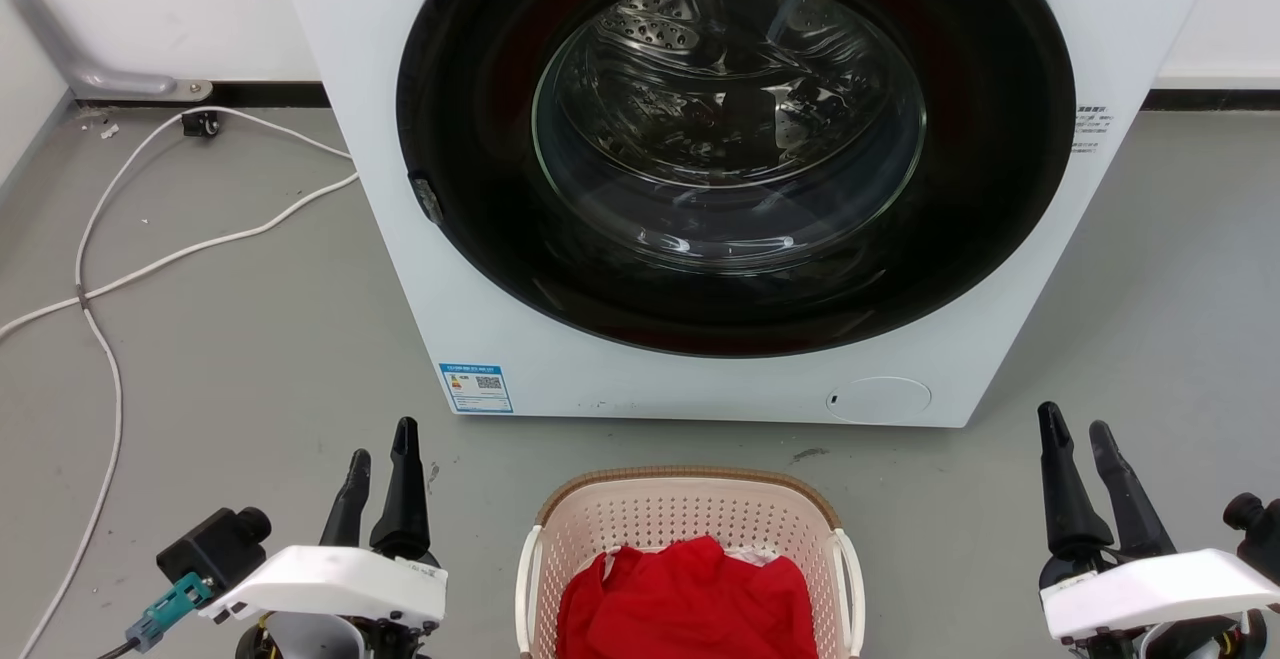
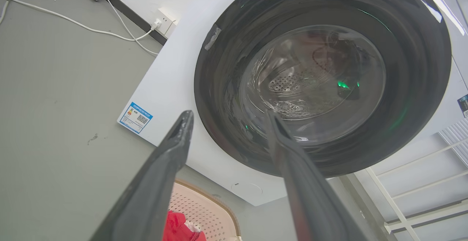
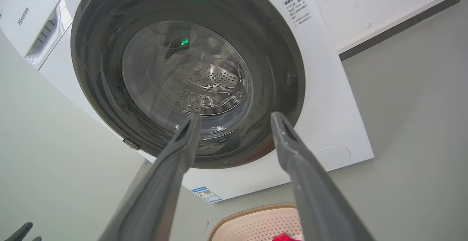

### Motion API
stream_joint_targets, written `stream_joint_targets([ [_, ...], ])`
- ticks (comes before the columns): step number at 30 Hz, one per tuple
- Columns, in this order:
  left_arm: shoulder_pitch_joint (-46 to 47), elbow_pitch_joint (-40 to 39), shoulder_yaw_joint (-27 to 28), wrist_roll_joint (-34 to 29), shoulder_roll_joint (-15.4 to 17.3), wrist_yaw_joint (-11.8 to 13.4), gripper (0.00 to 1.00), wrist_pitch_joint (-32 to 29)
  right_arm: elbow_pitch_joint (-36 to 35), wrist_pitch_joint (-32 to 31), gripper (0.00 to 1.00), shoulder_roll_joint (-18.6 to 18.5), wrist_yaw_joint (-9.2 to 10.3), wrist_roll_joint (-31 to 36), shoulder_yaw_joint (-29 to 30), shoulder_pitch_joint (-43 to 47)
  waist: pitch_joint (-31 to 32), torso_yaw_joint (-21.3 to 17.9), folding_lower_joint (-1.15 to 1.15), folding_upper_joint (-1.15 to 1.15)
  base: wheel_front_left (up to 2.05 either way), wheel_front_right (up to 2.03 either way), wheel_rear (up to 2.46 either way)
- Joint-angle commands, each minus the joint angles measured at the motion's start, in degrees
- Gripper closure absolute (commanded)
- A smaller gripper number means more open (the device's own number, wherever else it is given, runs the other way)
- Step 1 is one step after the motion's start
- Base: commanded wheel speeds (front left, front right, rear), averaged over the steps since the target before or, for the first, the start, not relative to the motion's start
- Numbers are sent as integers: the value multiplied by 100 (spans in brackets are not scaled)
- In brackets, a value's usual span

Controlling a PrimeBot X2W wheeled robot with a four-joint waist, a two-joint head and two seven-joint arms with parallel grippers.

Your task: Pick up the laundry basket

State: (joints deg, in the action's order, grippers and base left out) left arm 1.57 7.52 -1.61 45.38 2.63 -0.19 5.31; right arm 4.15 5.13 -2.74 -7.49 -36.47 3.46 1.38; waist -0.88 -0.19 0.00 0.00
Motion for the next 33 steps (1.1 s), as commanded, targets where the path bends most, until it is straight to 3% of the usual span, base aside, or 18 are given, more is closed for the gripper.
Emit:
stream_joint_targets([
  [1, 2, -100, -22, -146, 22, 32, 0, 50, -112, 63, 0, -20, 0, 155, -12, -5, 1, -1, 0, 0, 0, 0, 0],
  [33, -184, -324, -261, -2046, 27, 279, 0, 537, -506, 555, 0, -22, 0, 2284, -151, 273, -19, 7, 0, 0, 0, 0, 0],
])
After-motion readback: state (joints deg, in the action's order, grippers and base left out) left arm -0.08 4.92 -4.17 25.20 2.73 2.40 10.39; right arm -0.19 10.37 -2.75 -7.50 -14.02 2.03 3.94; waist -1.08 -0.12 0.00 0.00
